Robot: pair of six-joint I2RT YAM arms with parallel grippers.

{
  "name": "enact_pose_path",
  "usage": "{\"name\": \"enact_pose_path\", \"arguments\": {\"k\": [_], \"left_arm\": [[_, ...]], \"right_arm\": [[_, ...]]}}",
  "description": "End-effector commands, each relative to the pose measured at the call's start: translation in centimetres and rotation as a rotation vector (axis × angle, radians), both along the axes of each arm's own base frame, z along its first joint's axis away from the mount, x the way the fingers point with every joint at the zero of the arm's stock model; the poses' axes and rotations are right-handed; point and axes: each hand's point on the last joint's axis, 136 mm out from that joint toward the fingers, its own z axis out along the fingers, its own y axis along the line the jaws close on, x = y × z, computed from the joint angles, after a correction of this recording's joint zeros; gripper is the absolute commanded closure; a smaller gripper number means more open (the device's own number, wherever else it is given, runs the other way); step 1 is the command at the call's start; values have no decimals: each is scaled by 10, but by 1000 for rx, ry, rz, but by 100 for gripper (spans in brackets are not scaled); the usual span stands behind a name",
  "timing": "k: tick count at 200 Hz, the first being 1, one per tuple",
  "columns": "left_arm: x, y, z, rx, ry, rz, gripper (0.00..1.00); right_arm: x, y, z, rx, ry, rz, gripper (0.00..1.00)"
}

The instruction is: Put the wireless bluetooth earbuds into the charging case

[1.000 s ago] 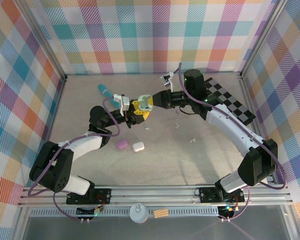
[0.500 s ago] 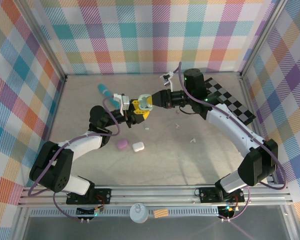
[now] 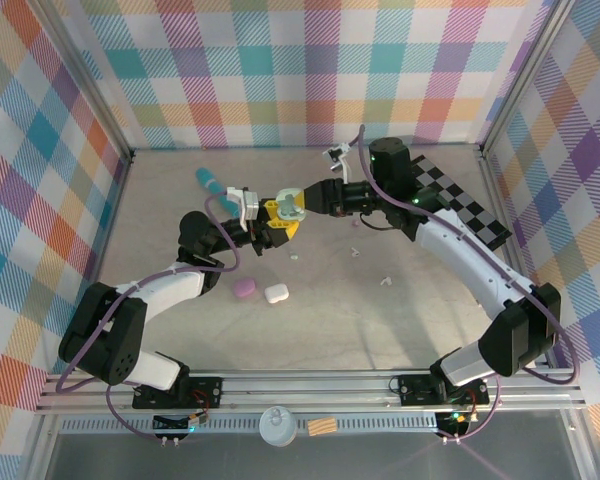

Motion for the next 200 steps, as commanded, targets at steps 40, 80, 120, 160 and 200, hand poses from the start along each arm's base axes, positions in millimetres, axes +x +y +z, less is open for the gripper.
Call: {"name": "enact_pose_path", "arguments": {"k": [40, 80, 120, 160, 200], "left_arm": [[-18, 3, 30, -44, -152, -23, 61], [-16, 3, 28, -42, -150, -19, 62], [-16, 3, 33, -47, -158, -22, 62], [-18, 3, 33, -48, -158, -24, 62], [-19, 4, 34, -48, -161, -23, 62]], "right_arm": [[-7, -17, 18, -10, -104, -57, 51], [-13, -18, 16, -27, -107, -50, 54], [-4, -19, -12, -154, -62, -104, 52], [-1, -10, -14, -144, -53, -87, 53], [4, -8, -15, -138, -35, -97, 54]]}}
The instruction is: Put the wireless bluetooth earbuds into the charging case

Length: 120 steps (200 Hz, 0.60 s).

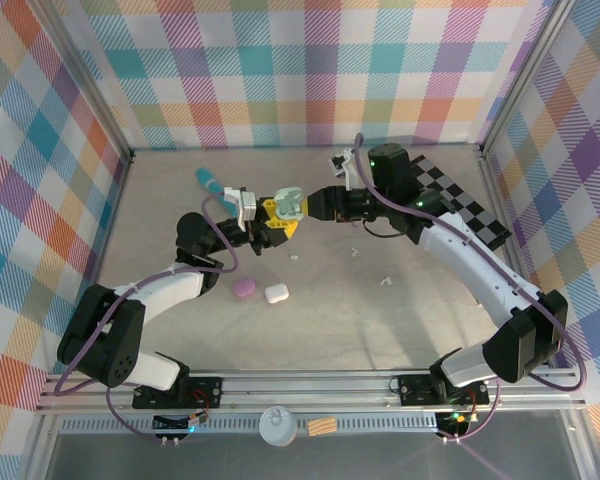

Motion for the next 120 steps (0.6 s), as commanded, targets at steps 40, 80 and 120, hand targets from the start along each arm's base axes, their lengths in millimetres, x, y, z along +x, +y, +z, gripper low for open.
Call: {"name": "enact_pose_path", "arguments": {"k": [40, 80, 120], "left_arm": [[-14, 4, 26, -32, -127, -13, 62], [-12, 4, 26, -32, -129, -9, 62], [-11, 7, 28, -34, -132, 1, 62]], "right_arm": [[-4, -4, 22, 15, -76, -4, 53], [-11, -8, 35, 29, -128, 11, 50], [-11, -6, 43, 58, -144, 15, 48]]}}
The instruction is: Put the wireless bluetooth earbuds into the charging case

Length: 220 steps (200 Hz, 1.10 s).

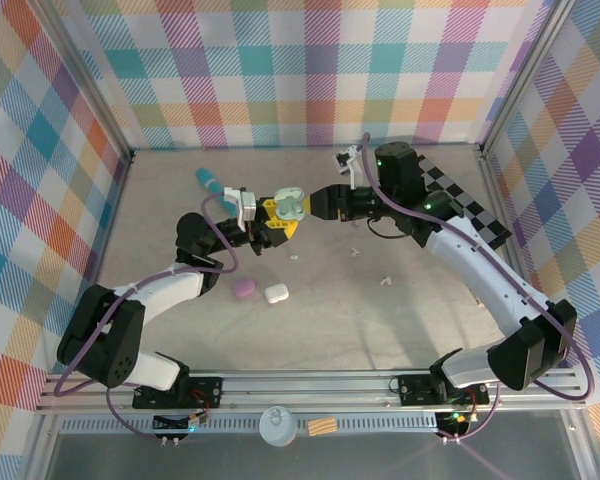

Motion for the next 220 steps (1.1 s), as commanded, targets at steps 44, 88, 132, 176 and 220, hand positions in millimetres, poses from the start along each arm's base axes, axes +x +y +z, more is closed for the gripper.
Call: {"name": "enact_pose_path", "arguments": {"k": [44, 88, 132, 176, 220], "left_arm": [[-4, 26, 29, -39, -124, 47, 62], [-5, 41, 35, -47, -133, 85, 62], [0, 58, 34, -59, -119, 131, 62], [5, 72, 33, -61, -115, 180, 62], [6, 78, 32, -60, -114, 197, 62]], "right_arm": [[25, -39, -1, 66, 12, -204, 48], [54, -59, -86, -56, 184, -354, 48], [64, -26, -163, -123, 385, -338, 49], [60, 13, -226, -159, 539, -373, 50], [50, 36, -271, -169, 658, -426, 51]]}}
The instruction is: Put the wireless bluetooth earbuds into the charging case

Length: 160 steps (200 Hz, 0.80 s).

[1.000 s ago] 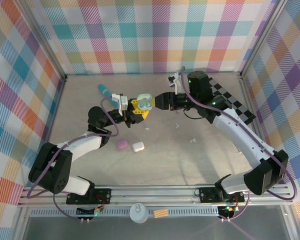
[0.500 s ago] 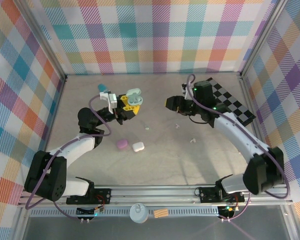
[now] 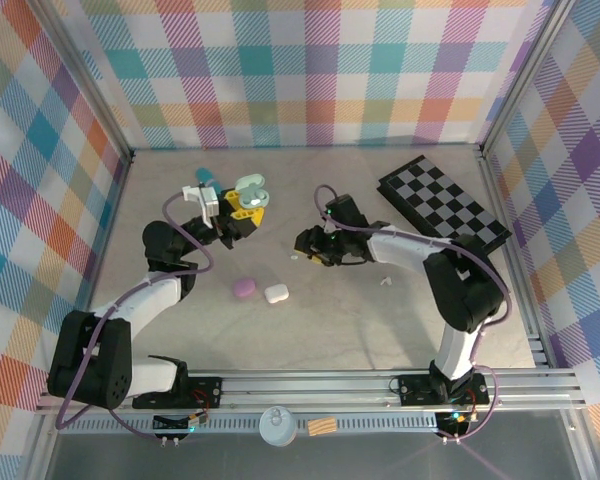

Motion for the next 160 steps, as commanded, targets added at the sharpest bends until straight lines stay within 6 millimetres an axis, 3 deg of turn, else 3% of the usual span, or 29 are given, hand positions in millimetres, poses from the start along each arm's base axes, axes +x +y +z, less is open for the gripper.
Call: {"name": "enact_pose_path", "arguments": {"k": [1, 45, 160], "left_arm": [[-11, 6, 11, -7, -73, 2, 62], [-11, 6, 10, -5, -71, 2, 62], [-15, 6, 12, -7, -75, -3, 62]], "right_arm": [[5, 12, -11, 32, 32, -72, 51], [7, 30, -27, 36, 62, -48, 52], [36, 35, -38, -14, 33, -44, 52]]}}
